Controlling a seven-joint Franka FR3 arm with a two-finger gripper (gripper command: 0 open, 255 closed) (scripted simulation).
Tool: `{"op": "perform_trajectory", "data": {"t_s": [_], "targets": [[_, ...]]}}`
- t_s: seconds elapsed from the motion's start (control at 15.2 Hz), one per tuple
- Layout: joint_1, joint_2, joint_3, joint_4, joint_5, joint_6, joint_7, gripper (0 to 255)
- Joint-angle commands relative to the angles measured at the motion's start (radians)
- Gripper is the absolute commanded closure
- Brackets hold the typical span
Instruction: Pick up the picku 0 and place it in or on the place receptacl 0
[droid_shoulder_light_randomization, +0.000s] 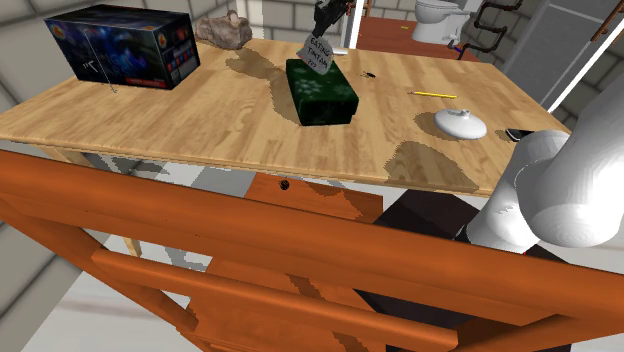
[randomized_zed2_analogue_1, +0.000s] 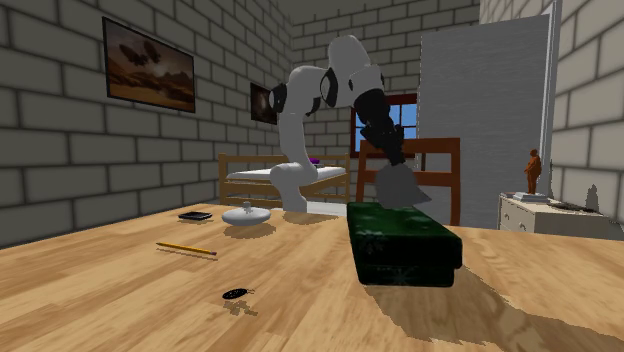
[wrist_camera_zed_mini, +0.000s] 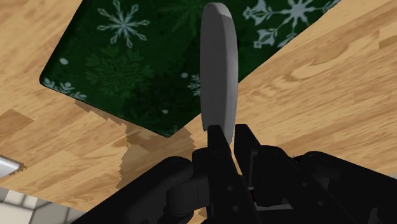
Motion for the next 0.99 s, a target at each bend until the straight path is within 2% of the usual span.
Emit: {"op": "perform_trajectory", "data": {"t_s": [0.0, 0.59, 0.66, 0.92], "targets": [[0.001, 0.001, -0.001, -0.025, 0.005, 0.026, -0.007, 255], [0.001, 0.006, -0.002, -0.044, 0.013, 0.049, -0.015, 255], [0.001, 0.006, -0.002, -0.042, 0.013, 0.047, -0.016, 0], [0.001, 0.005, -0.002, -0.041, 0.012, 0.046, -0.014, 0]]}}
